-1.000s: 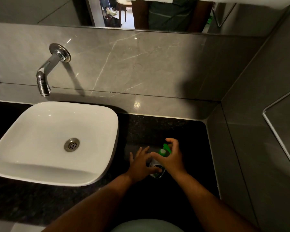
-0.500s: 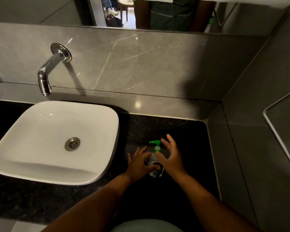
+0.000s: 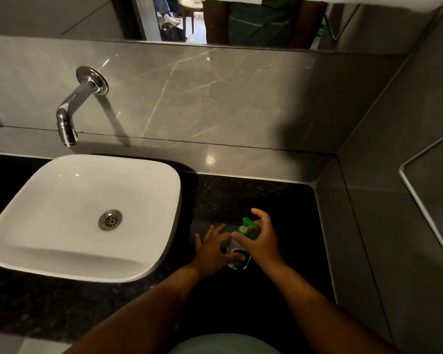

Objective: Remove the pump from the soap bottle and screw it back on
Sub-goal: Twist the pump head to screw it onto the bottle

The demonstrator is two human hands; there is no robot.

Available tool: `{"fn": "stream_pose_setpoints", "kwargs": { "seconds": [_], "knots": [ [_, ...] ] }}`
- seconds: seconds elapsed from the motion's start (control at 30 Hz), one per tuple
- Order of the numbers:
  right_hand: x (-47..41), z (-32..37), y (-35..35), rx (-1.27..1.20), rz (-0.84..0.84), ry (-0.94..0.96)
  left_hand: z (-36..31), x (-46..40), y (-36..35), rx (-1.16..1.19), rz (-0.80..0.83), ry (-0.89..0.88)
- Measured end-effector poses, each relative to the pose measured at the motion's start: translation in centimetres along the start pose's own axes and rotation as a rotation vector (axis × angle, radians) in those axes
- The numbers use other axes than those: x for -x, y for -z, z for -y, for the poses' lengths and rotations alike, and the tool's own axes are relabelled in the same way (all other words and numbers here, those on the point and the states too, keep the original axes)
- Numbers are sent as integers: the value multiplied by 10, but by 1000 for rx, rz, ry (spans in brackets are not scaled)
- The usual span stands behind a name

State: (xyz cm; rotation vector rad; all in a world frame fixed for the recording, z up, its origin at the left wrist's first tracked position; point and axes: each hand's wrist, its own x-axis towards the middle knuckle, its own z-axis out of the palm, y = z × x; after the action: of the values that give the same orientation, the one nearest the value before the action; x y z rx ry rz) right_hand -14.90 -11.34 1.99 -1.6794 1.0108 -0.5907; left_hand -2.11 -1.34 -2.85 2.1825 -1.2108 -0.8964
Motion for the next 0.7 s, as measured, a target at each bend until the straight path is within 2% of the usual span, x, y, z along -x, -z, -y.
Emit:
{"fn": "stream_pose_setpoints", "kwargs": {
  "seconds": [0.1, 0.23, 0.43, 0.7],
  "knots": [
    [2, 4, 0, -2, -8, 8, -2, 1, 0, 12, -5, -1],
    [2, 2, 0, -89, 105, -37, -1, 0, 3, 27, 8, 19],
    [-1, 2, 0, -4, 6, -15, -1, -2, -1, -1, -5, 15],
    [-10, 2, 12, -62, 292, -55, 1, -2, 4, 23, 1, 29]
  ]
}}
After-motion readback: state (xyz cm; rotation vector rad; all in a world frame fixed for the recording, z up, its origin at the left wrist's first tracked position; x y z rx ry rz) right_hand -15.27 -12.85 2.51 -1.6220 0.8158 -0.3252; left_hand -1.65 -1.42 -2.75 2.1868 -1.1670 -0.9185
